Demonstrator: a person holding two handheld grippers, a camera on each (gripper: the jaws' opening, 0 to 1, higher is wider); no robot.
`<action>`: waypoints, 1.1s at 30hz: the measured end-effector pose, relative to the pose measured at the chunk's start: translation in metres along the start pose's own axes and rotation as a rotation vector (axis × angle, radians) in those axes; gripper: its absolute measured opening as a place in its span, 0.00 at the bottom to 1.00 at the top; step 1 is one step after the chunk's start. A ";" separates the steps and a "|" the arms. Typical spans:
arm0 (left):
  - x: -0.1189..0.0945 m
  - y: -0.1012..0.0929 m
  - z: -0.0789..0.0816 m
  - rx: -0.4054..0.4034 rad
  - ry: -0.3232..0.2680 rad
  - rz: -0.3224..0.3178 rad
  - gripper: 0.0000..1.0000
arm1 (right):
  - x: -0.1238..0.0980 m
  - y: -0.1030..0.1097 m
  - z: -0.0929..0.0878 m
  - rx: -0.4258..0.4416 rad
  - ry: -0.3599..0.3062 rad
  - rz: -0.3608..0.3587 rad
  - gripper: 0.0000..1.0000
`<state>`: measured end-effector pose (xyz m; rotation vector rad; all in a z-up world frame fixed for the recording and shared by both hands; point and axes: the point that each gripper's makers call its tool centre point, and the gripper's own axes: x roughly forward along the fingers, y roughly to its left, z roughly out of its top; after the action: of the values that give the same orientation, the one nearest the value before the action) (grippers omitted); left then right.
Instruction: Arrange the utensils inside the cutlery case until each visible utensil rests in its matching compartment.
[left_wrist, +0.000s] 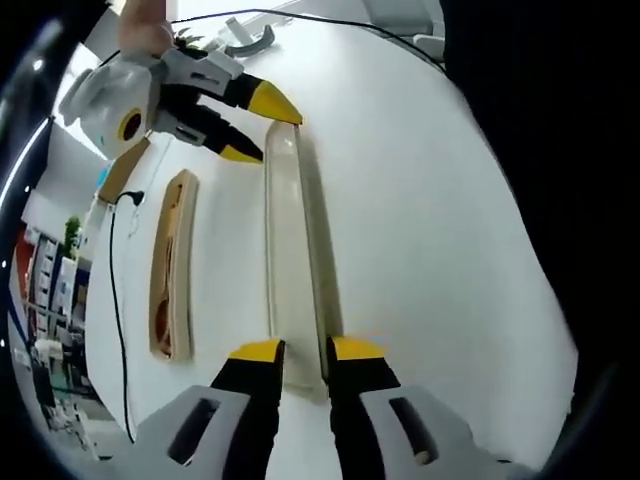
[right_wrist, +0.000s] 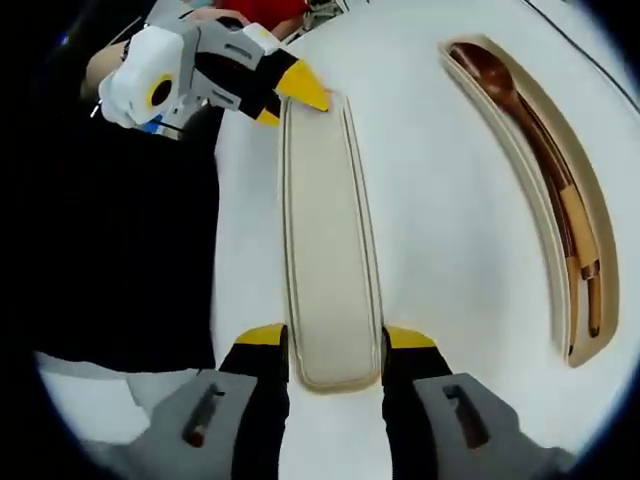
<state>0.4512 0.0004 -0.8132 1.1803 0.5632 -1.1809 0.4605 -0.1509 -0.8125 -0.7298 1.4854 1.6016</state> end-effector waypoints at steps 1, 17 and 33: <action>0.000 0.000 0.000 0.002 0.000 0.001 0.16 | 0.000 0.000 0.000 -0.001 0.003 0.000 0.33; 0.001 -0.002 0.002 -0.009 0.014 0.003 0.14 | 0.002 0.001 -0.001 -0.009 0.024 -0.034 0.34; -0.004 0.020 0.007 -0.002 0.035 0.032 0.04 | 0.004 0.005 -0.004 -0.083 -0.033 -0.117 0.37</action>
<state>0.4664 -0.0054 -0.7996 1.2057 0.5701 -1.1341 0.4541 -0.1537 -0.8144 -0.8187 1.3348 1.5858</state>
